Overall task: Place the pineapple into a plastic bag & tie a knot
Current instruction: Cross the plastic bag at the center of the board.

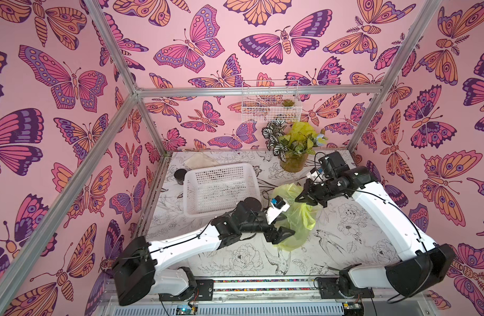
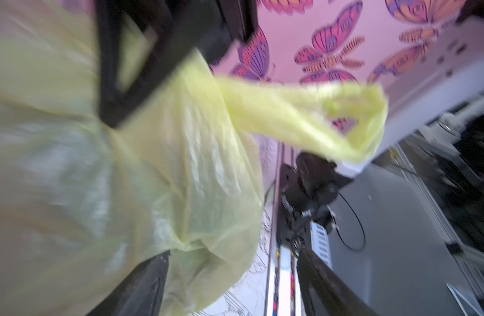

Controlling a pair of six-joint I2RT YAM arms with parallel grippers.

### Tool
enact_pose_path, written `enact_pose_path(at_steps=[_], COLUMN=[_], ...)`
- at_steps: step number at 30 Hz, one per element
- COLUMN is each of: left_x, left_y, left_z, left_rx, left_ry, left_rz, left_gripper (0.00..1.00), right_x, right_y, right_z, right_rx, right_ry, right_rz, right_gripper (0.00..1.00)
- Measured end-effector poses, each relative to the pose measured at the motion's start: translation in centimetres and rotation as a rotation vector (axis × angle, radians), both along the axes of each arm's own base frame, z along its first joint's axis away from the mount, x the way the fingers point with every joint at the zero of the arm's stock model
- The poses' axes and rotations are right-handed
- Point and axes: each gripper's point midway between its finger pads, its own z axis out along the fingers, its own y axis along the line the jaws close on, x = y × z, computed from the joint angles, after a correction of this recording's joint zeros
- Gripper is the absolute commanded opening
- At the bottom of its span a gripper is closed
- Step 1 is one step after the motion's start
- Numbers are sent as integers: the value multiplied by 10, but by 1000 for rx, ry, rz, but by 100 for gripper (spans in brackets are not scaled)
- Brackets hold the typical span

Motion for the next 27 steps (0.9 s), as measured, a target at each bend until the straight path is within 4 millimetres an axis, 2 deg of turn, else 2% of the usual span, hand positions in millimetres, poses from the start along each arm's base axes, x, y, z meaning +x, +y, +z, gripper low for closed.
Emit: enact_pose_path(at_steps=[3,5,7,10,12,15,17,20,27], left_x=[34,56,73,84,88,94,96,101,117], left_y=[18,24,25,17,12,10,10,10,16], left_z=[37,54,62,49,28,-2,-7,3,51], left_rx=[-49,-69,-78,-43,7,81,93,66,-58], left_ry=[-28,-16,-3,27,63,117,138,155,264], left_rz=[194,292,350,372,380,407,423,458,572], left_gripper=[79,80,79,78,77,76,76,75,79], right_x=[-2,-3,-3,-5,-6,-5,-4,-2,1], right_y=[2,4,6,9,10,12,12,13,13], right_z=[2,6,9,10,10,8,7,11,14], right_rx=[13,30,54,100,133,188,219,251,260], right_ry=[-9,-16,-29,-35,-32,-31,-36,-48,-63], right_rz=[20,24,22,-6,-34,-97,-133,-163,-180], right_gripper=[16,20,24,31,34,36,35,34,32])
